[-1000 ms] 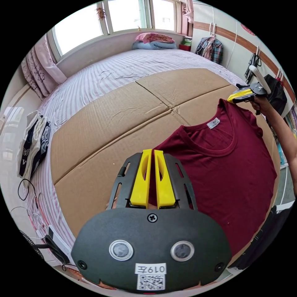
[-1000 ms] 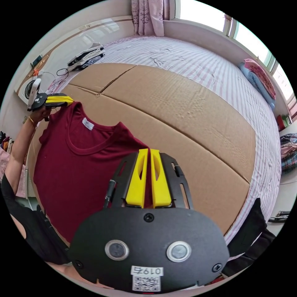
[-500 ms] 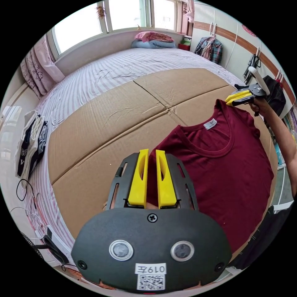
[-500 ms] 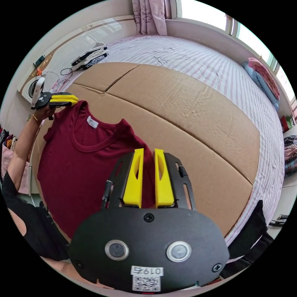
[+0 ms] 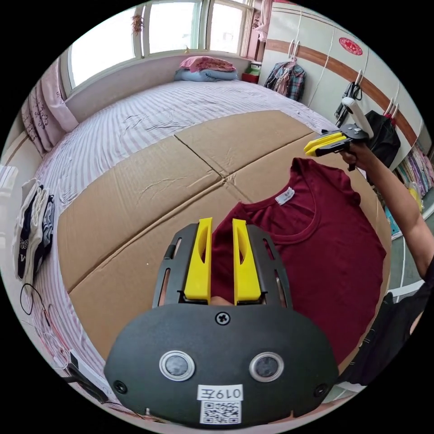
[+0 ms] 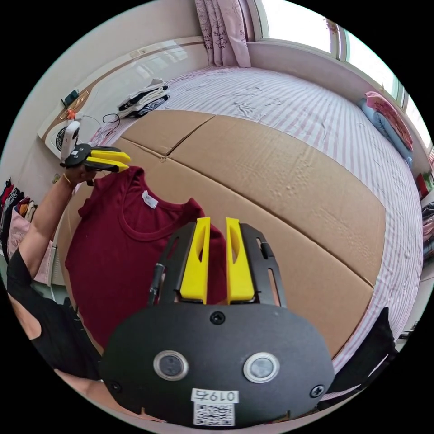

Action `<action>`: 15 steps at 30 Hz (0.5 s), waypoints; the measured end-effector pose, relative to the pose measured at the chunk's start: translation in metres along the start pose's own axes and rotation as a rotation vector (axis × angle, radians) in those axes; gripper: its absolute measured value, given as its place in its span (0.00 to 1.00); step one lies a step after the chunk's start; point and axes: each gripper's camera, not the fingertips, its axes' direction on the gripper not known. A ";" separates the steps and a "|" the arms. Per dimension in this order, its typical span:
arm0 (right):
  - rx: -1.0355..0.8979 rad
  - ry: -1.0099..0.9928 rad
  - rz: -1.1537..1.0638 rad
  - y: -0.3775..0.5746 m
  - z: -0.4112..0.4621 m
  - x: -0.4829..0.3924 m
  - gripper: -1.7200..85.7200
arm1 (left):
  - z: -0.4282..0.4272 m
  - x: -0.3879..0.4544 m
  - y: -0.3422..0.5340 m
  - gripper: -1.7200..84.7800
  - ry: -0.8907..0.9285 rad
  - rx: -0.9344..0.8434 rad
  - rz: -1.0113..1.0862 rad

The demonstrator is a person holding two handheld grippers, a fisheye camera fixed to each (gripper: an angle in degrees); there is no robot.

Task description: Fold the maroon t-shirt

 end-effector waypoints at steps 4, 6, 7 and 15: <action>-0.015 -0.041 0.008 0.006 0.007 0.009 0.09 | 0.007 0.001 0.000 0.08 -0.009 -0.013 -0.010; -0.012 -0.054 0.010 0.008 0.010 0.011 0.09 | 0.011 0.000 0.003 0.07 0.001 -0.017 -0.025; -0.011 -0.062 0.010 0.010 0.012 0.013 0.09 | 0.011 0.000 0.004 0.06 0.001 -0.009 -0.026; 0.004 0.002 -0.004 0.023 0.014 0.017 0.02 | 0.004 -0.003 0.021 0.03 -0.017 0.010 -0.026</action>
